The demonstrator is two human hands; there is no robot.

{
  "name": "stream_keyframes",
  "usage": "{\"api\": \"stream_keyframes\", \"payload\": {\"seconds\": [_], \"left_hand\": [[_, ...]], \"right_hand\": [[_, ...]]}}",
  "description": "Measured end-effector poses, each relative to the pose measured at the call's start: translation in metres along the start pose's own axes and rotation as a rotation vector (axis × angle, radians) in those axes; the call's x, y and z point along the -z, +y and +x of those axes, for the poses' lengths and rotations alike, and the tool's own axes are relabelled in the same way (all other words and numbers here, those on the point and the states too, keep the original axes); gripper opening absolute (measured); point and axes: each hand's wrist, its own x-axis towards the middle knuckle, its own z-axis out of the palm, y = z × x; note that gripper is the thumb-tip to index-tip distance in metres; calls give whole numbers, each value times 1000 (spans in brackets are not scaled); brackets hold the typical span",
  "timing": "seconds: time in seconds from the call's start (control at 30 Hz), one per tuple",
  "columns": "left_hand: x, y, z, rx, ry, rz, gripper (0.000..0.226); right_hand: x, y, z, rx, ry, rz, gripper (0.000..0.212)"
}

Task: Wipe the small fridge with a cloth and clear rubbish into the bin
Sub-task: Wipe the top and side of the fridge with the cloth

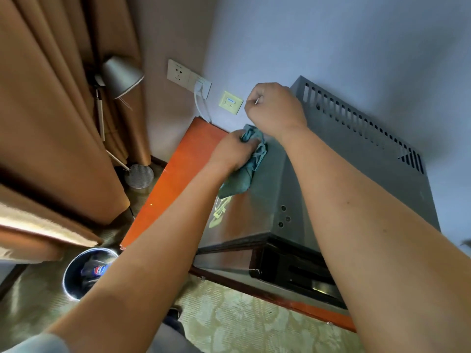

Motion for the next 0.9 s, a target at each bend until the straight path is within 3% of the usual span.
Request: {"api": "stream_keyframes", "payload": {"seconds": [0.07, 0.17, 0.3, 0.4, 0.53, 0.63, 0.77, 0.9], "left_hand": [[-2, -20, 3, 68, -41, 259, 33], [3, -40, 4, 168, -179, 409, 39], [18, -29, 21, 148, -301, 241, 35], [21, -2, 43, 26, -243, 25, 24], [12, 10, 65, -132, -179, 111, 17], [5, -13, 80, -6, -210, 147, 32], [8, -38, 83, 248, -407, 441, 47], [22, -24, 94, 177, -432, 233, 41]], "right_hand": [[-2, -1, 0, 12, -17, -57, 20], [-3, 0, 1, 20, -18, -129, 20], [-3, 1, 2, 59, -40, -184, 18], [-3, 3, 5, 62, -103, -178, 13], [0, 7, 21, 101, -167, -148, 13], [4, 11, 36, 113, -195, -208, 14], [12, 16, 51, 108, -239, -259, 14], [13, 21, 59, 45, -191, -171, 16]]}}
